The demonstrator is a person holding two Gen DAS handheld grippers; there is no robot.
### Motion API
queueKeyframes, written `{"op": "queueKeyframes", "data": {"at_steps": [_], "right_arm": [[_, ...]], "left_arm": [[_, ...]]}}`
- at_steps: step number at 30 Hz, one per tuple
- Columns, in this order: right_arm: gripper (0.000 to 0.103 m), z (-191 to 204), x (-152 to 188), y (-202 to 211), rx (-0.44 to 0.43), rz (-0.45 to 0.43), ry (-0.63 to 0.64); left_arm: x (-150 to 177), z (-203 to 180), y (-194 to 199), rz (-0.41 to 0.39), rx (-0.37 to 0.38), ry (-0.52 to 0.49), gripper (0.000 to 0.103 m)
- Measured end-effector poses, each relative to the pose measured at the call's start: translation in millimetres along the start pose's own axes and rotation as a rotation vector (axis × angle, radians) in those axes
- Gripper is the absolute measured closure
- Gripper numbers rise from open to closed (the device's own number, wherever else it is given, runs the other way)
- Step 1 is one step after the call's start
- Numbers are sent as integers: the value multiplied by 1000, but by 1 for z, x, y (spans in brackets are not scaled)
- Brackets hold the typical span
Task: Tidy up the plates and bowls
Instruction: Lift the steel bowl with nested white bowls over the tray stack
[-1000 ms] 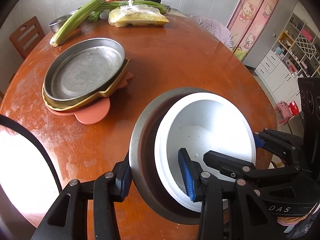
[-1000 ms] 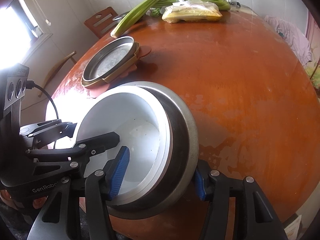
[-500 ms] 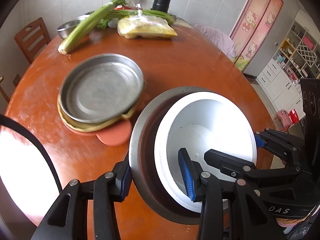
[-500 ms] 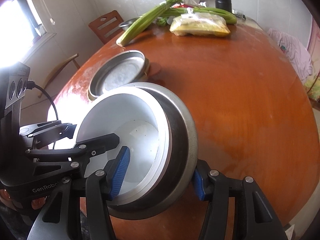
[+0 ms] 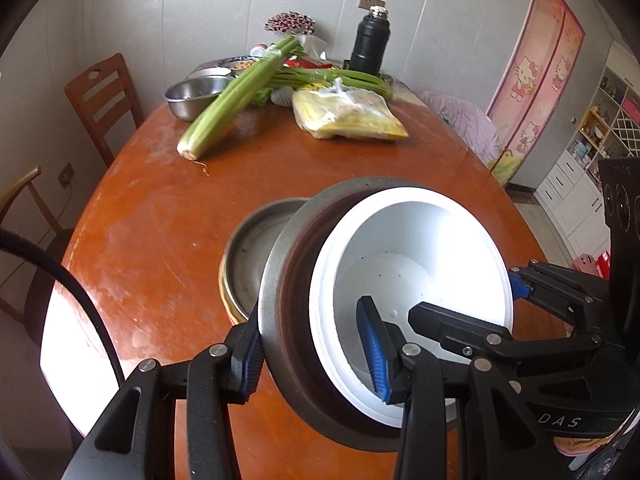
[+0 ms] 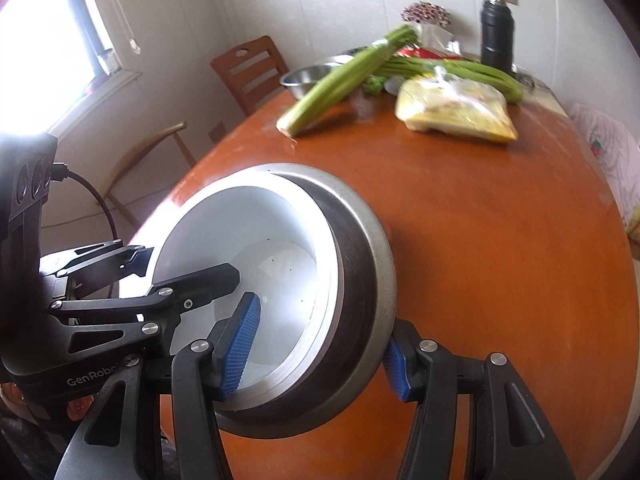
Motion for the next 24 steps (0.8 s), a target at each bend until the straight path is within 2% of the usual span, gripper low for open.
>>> {"op": "queueKeyframes", "data": {"at_steps": [8,24], "right_arm": [[44,8,-29,-26,-20,13,45],[44,-2,-32,-67,-30,82,32]], "left_arm": [[-18,25,-10,-6,-23,45,61],[-20,43,-52,56,-25,75,61]]}}
Point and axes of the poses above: each gripper's, at about its wrist camera, not at the fingertips, and y roughly against the way its jaws point, z to its left, x to its underside, the point moved 5 cm from there along -y, roughly the way its jaws point, and after that the axes turned 8 degrees about -z, right-handed, at the moved point
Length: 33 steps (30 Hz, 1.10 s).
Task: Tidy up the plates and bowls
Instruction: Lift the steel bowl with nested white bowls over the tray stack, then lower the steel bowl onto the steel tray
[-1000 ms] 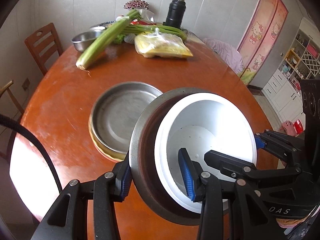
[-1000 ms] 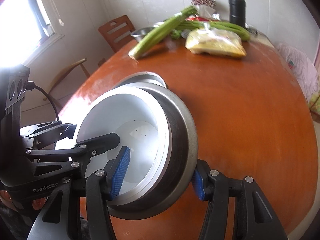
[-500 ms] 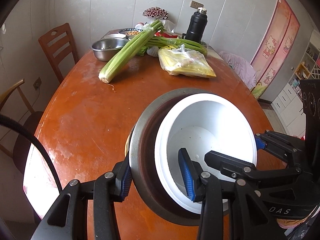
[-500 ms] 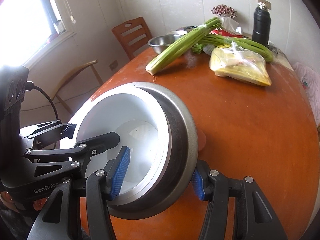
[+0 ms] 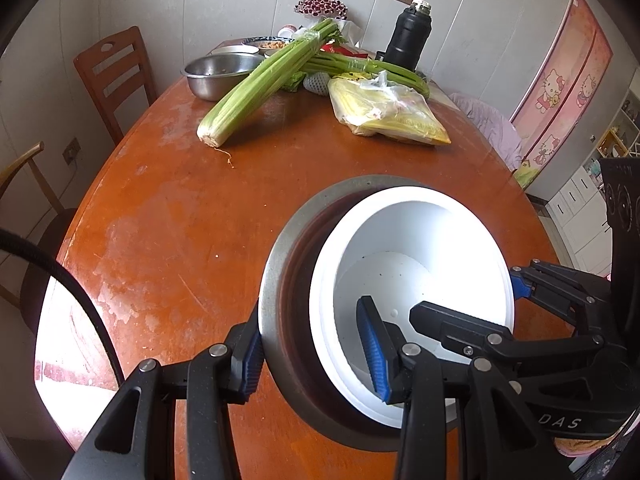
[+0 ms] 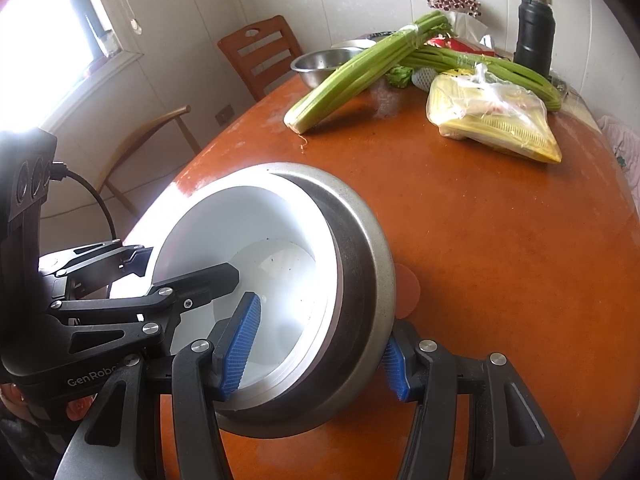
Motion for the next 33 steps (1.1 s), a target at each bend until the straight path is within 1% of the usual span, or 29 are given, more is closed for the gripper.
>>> {"op": "queueKeyframes", "data": {"at_steps": [9,13,33], "right_arm": [[45,-4,2,-14,7,26,-8],[45,-5,3,-19,27,32,2],[45,0,3,-22,91,12,58]], "left_arm": [[4,5,-12,12,-7,3,61],[6,7,-18,19,-19,0,61],[8,13,-24,17,-31,-11,61]]}}
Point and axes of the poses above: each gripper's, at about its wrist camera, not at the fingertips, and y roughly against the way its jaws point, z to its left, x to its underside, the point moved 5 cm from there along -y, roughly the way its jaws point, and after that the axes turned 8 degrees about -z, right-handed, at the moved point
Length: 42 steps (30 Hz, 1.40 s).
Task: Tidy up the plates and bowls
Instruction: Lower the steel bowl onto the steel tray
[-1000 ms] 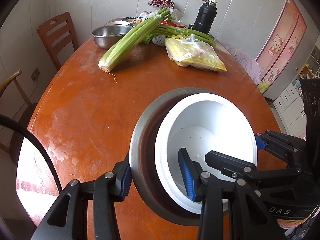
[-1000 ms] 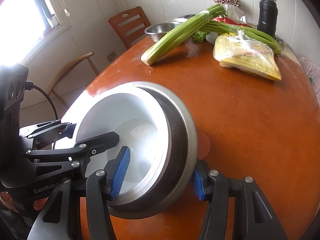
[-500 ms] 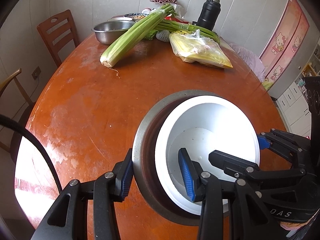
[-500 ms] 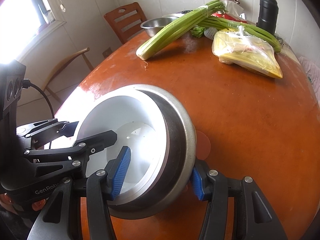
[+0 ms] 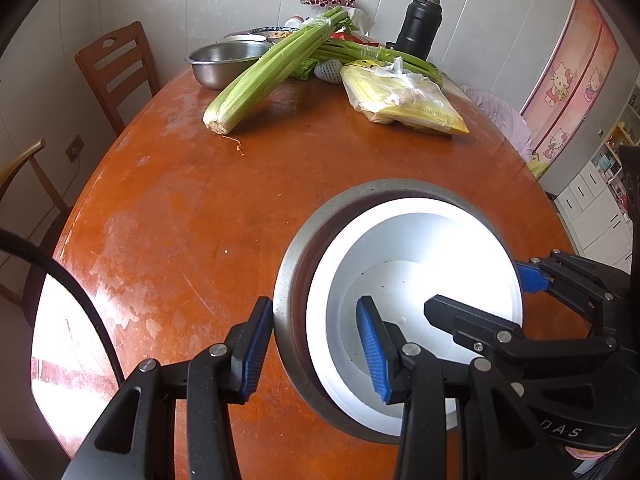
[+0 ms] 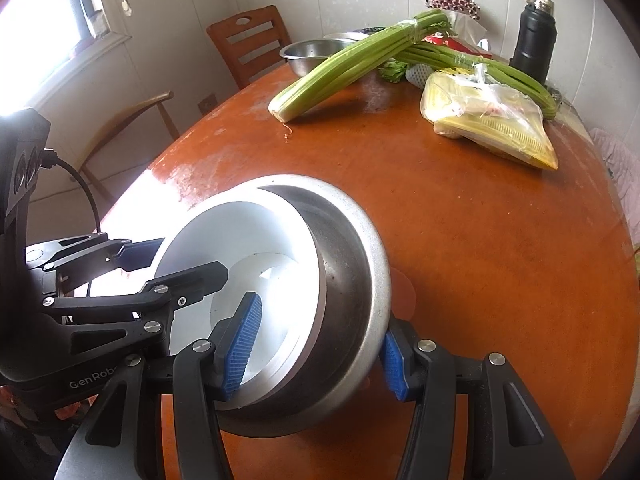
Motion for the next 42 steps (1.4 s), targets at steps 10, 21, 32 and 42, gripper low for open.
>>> {"op": "queueKeyframes", "data": {"at_steps": [10,21,32,42], "right_arm": [[45,2,0,-3,48,-1,32],[45,-2,0,-7,121,8,48],[45,-1,-2,-3,139,-12,53],[37,-1,-5,3,165,-35,54]], "left_arm": [[3,4,-4,6,-1,0,60],[3,5,-2,-9,-5,-11,54],[2,8,3,-33,-22,-16,49],[0,12,9,-46,-27,-12,46]]}}
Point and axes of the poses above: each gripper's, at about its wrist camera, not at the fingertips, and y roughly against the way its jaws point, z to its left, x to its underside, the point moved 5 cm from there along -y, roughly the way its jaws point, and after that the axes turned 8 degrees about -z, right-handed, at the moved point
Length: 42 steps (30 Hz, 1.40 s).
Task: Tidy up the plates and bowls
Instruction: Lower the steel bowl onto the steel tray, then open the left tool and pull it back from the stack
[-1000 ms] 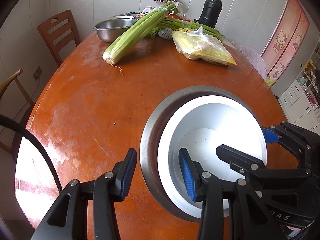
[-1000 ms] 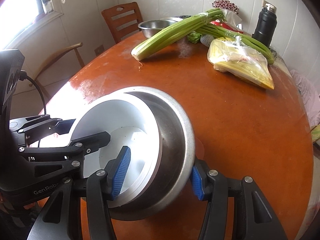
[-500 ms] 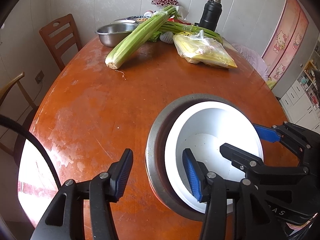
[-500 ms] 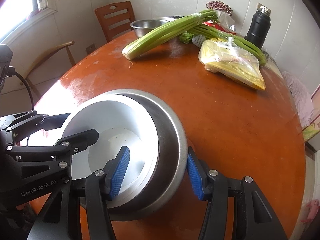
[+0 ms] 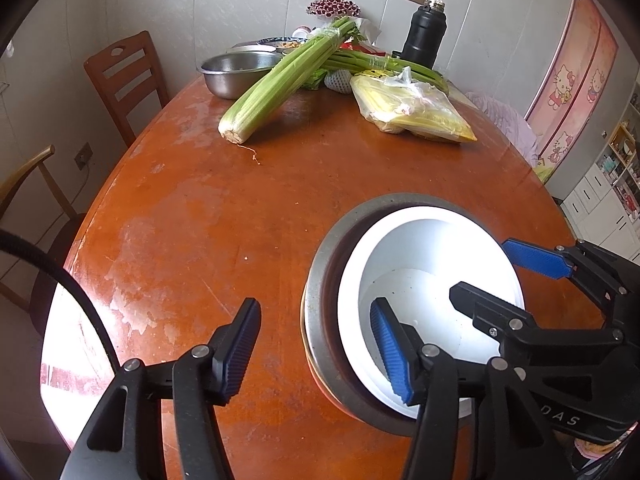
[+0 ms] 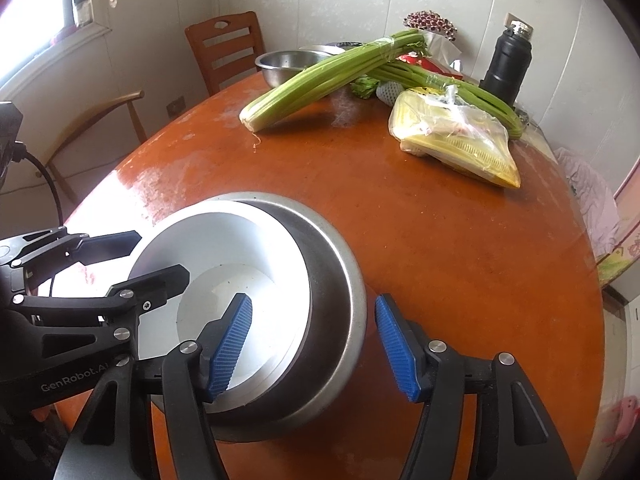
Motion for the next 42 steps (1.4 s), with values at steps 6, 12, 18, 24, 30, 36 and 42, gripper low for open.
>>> {"op": "queueKeyframes", "data": {"at_steps": [6,12,18,24,30,36,42], "right_arm": [[37,0,-2,2,9,-11,2],[37,0,-6,10,22,-40,-2],[35,-4,-9,35,26,-110,-29],[30,-7,6,72,8,-184,-76],[29,-6,44,92,22,-195,-87],[29,2,83,99,9,-153,-115],[29,4,109,107,18,-140,-129]], "left_arm": [[-3,4,7,-31,-42,-14,43],[-8,5,17,-62,-42,-7,42],[-11,3,40,-127,-55,4,40],[3,-5,67,-178,-86,-3,37],[38,-13,80,-173,-88,7,36],[72,-28,85,-148,-77,-3,36],[94,-35,85,-121,-59,0,36]]}}
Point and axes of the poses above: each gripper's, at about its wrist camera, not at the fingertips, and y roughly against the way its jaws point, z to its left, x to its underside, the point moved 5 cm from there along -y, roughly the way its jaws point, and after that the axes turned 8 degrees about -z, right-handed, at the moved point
